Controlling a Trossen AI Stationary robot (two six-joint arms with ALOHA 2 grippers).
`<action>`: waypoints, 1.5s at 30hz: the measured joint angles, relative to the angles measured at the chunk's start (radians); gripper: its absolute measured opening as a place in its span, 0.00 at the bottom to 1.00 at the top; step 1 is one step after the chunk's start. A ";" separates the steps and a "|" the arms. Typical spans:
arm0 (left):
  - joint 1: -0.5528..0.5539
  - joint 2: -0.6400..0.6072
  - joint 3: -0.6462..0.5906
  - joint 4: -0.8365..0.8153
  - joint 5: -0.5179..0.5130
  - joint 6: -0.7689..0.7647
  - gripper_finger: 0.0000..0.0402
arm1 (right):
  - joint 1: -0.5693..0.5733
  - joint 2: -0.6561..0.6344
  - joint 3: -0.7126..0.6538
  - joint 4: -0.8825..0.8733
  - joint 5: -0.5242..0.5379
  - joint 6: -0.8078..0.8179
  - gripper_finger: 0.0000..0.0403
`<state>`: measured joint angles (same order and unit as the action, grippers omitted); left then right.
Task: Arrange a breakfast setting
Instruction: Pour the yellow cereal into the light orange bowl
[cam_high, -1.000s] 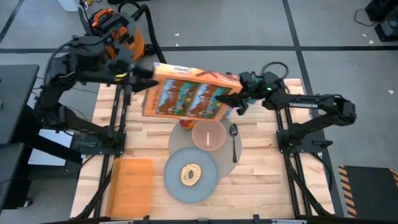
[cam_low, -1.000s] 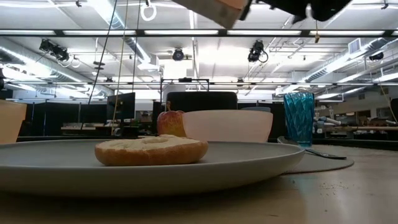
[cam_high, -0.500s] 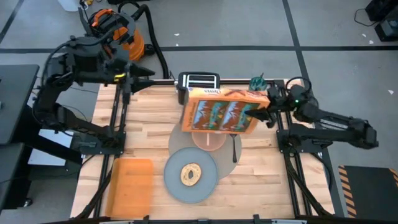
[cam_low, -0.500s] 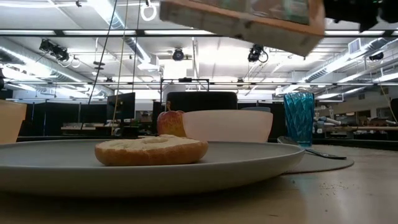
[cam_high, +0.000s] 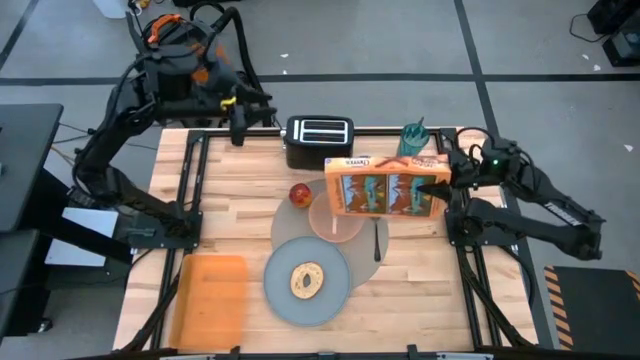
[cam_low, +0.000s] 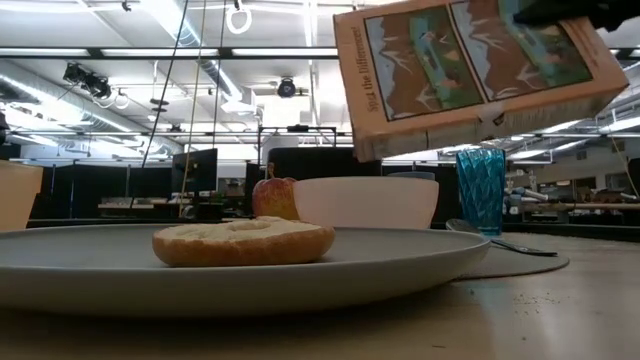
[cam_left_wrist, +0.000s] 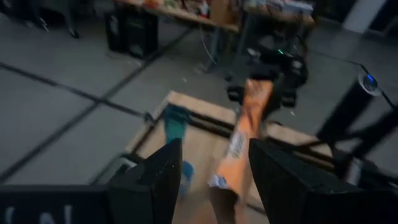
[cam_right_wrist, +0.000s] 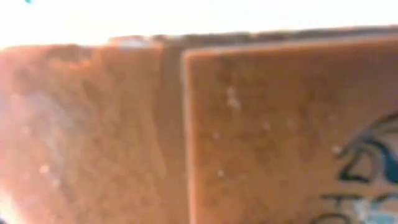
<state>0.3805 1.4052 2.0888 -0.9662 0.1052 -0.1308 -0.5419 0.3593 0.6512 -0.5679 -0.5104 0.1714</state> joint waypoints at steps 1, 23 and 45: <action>0.010 0.003 0.000 0.021 0.000 0.008 0.48 | 0.000 0.016 0.031 -0.033 0.012 -0.020 0.53; 0.047 0.023 0.000 -0.062 0.005 0.063 0.48 | 0.169 0.461 0.449 -0.305 0.106 -0.315 0.53; 0.047 0.023 0.000 -0.064 0.005 0.064 0.48 | 0.229 0.488 0.524 -0.363 0.162 -0.294 0.53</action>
<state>0.4271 1.4284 2.0888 -1.0298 0.1104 -0.0666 -0.3134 0.8475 1.1751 -0.9311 -0.3480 -0.1223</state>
